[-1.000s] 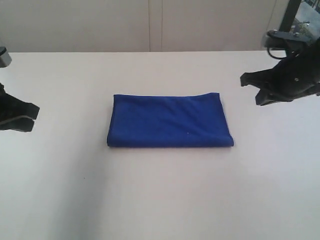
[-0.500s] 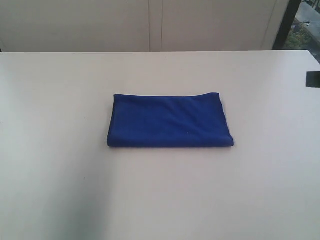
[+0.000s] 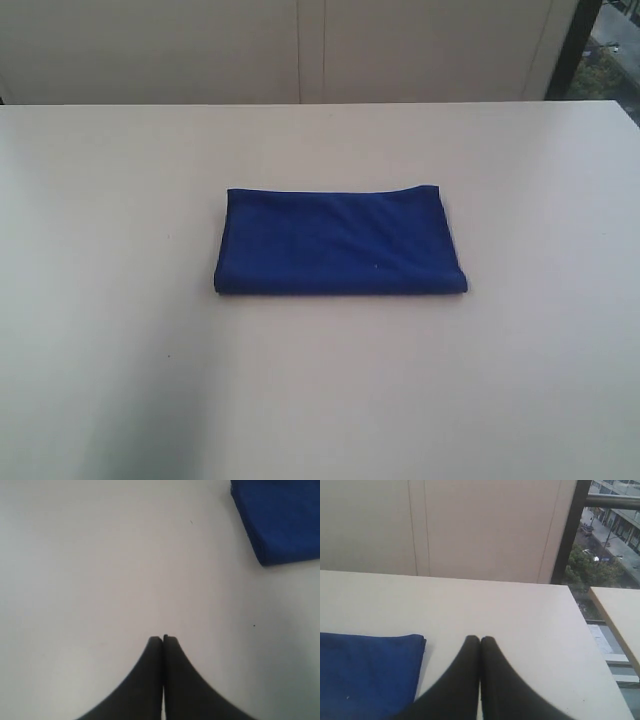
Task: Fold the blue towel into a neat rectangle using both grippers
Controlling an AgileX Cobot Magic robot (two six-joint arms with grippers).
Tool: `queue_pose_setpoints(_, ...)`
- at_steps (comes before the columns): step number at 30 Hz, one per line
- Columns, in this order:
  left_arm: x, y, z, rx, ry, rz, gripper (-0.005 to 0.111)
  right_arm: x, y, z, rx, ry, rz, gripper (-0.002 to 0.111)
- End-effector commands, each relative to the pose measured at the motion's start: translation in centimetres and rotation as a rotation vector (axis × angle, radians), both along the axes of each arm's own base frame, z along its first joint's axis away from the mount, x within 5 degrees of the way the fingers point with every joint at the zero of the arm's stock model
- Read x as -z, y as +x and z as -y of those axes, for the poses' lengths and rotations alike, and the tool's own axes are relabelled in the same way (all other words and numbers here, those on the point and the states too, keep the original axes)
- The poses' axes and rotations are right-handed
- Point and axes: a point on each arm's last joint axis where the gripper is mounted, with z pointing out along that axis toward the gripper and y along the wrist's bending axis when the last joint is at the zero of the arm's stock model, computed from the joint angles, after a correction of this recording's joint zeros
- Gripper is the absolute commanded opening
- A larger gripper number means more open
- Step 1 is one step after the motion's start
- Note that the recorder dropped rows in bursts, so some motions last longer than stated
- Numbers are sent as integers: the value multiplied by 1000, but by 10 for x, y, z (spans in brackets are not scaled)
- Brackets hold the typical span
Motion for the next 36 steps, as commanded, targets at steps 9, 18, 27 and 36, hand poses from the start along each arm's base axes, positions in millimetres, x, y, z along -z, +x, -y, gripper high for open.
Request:
queue_pose_setpoints(9, 2, -2, 0, -1, -3, -5, 0, 1, -6, 1, 7, -16, 18, 0)
queue_pose_setpoints(18, 2, -2, 0, -1, -3, -5, 0, -2, -19, 0, 5, -11, 67, 0)
queue_pose_setpoints(27, 2, -2, 0, -1, -3, -5, 0, -7, -30, -1, 10, -2, 133, 0)
queue_pose_setpoints(36, 2, -2, 0, -1, -3, -5, 0, -9, -50, 2, 48, 12, 255, 0)
